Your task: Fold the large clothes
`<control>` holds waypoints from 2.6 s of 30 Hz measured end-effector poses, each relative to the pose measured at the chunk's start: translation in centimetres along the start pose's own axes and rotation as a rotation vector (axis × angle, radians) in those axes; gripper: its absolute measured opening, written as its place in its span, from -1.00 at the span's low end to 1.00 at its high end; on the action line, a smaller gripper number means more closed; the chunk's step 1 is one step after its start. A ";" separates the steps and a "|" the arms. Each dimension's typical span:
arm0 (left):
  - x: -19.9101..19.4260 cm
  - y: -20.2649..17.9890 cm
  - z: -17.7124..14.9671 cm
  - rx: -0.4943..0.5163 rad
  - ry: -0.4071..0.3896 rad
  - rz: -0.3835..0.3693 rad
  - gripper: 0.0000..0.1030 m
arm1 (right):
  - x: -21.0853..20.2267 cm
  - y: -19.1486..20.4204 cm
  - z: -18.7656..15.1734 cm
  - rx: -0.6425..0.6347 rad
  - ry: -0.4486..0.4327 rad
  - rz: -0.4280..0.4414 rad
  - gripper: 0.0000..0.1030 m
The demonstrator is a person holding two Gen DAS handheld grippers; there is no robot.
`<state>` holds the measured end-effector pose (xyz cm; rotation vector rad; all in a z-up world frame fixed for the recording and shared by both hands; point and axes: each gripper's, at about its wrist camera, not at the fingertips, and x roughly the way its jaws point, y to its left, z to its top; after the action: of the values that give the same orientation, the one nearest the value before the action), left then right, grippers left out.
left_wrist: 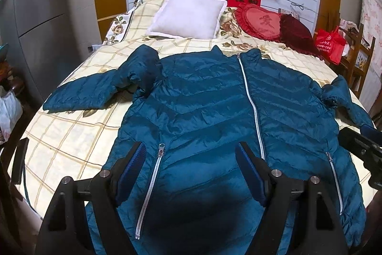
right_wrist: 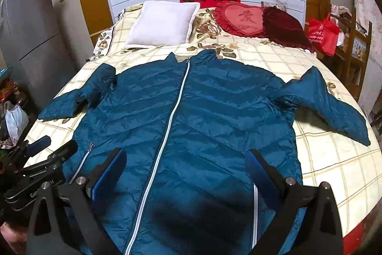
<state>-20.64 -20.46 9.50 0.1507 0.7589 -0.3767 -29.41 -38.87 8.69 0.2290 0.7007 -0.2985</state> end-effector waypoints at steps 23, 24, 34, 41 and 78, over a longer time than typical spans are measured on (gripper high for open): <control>-0.6 0.2 -0.7 -0.032 -0.013 -0.005 0.05 | -0.1 0.7 -1.4 -0.011 0.019 -0.059 0.97; -0.7 0.2 -0.7 -0.033 -0.011 -0.006 0.05 | -0.1 0.7 -1.5 -0.012 0.021 -0.059 0.97; -0.4 -0.3 -1.0 -0.025 0.002 -0.012 0.05 | 0.0 0.9 -1.6 -0.007 0.028 -0.055 0.97; -0.3 -0.3 -1.1 -0.031 0.000 -0.008 0.05 | 0.0 0.8 -1.7 -0.005 0.023 -0.056 0.96; 1.1 -0.4 -0.7 -0.011 0.010 0.022 0.05 | 2.1 0.6 -1.1 0.009 0.042 -0.047 0.96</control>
<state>-20.55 -20.93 8.26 0.1507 0.7686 -0.3516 -28.36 -38.33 6.57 0.2277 0.7473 -0.3426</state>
